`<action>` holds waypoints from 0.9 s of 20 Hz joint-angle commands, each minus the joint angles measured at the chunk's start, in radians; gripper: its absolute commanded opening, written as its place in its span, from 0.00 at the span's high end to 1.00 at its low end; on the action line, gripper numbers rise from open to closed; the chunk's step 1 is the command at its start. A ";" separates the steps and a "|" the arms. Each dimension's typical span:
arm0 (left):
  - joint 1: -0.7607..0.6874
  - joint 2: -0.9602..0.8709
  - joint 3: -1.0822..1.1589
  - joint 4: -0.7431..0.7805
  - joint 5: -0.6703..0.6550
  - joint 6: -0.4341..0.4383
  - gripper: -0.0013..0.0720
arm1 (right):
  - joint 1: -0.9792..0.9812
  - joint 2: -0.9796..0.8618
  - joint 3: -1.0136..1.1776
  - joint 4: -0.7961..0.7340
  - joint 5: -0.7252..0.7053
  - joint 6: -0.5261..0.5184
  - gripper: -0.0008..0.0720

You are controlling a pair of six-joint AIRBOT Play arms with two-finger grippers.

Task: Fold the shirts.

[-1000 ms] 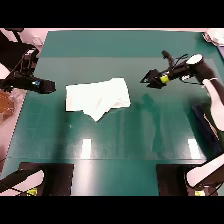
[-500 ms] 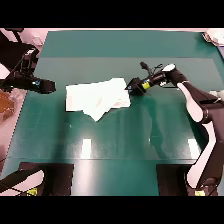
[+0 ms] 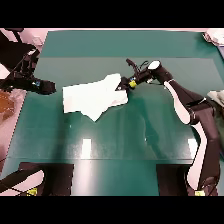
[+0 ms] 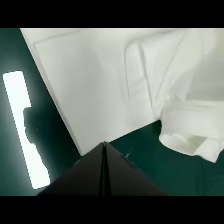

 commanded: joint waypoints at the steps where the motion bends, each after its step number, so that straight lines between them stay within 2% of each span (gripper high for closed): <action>1: 0.001 0.000 0.001 -0.006 -0.032 0.000 0.95 | -0.002 0.048 0.125 0.006 0.006 0.119 0.96; 4: 0.001 0.000 0.001 -0.035 -0.057 0.000 0.95 | -0.078 0.223 0.062 0.005 -0.092 0.171 0.96; 7: 0.001 0.000 0.001 -0.092 -0.084 0.000 0.95 | -0.228 0.374 0.048 -0.018 -0.093 0.237 0.96; 10: 0.000 0.000 0.001 -0.157 -0.122 0.000 0.95 | -0.441 0.481 0.087 -0.216 -0.119 0.469 0.96; 12: 0.000 0.000 0.001 -0.192 -0.155 0.000 0.95 | -0.609 0.543 0.049 -0.350 -0.153 0.693 0.96; 13: 0.001 0.000 0.001 -0.205 -0.182 0.000 0.95 | -0.692 0.566 0.030 -0.378 -0.146 0.809 0.96; 15: 0.000 0.000 0.001 -0.222 -0.235 0.000 0.95 | -0.858 0.594 0.023 -0.362 -0.120 0.977 0.96; 16: 0.000 0.000 0.001 -0.222 -0.254 0.000 0.95 | -0.921 0.604 0.032 -0.358 -0.107 1.040 0.96; 18: 0.000 0.000 0.001 -0.229 -0.278 -0.002 0.95 | -1.023 0.616 0.060 -0.357 -0.111 1.078 0.96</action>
